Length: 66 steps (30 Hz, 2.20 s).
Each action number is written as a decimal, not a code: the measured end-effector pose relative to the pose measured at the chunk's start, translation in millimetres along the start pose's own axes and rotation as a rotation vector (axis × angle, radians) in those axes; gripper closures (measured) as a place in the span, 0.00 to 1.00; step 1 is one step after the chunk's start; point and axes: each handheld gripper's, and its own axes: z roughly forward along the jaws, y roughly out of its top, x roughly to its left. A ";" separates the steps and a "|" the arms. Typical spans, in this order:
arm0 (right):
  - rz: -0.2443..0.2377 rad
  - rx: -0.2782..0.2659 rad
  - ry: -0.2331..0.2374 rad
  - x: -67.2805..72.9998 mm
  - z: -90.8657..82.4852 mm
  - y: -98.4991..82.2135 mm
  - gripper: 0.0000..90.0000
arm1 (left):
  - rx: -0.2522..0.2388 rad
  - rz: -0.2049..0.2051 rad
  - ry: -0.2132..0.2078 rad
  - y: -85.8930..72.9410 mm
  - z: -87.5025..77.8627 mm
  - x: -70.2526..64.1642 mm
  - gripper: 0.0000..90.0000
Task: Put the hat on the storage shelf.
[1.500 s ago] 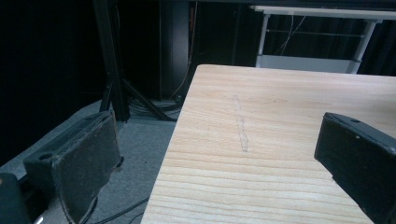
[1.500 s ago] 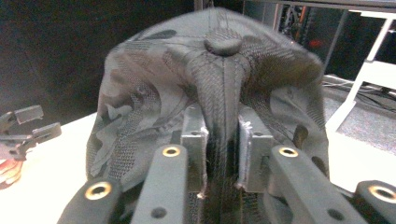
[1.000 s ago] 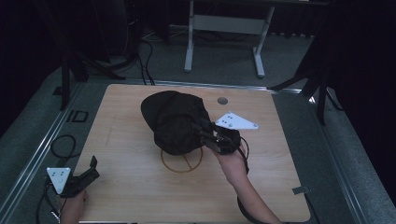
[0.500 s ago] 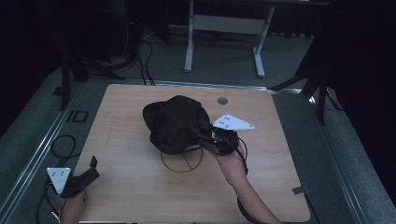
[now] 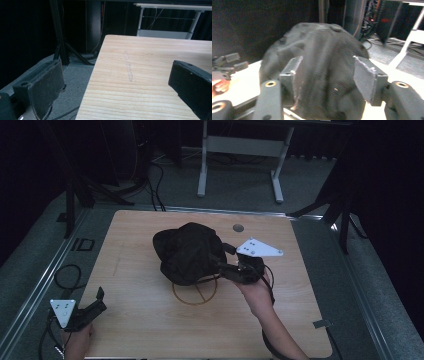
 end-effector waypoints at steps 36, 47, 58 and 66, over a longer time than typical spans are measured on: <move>0.053 0.060 -0.283 -109.6 -73.6 -106.7 0.15 | 0.000 0.003 0.002 -0.1 -0.1 -0.5 0.01; 0.104 0.122 -0.411 -137.1 -94.9 -162.6 0.15 | 0.002 0.007 0.006 0.0 0.0 -1.1 0.01; 0.168 0.138 -0.464 -144.4 -113.1 -190.2 0.15 | 0.002 0.007 0.006 0.0 -0.1 -1.0 0.01; 0.221 0.137 -0.519 -148.7 -131.7 -208.4 0.15 | 0.002 0.006 0.003 0.0 -0.1 -0.8 0.01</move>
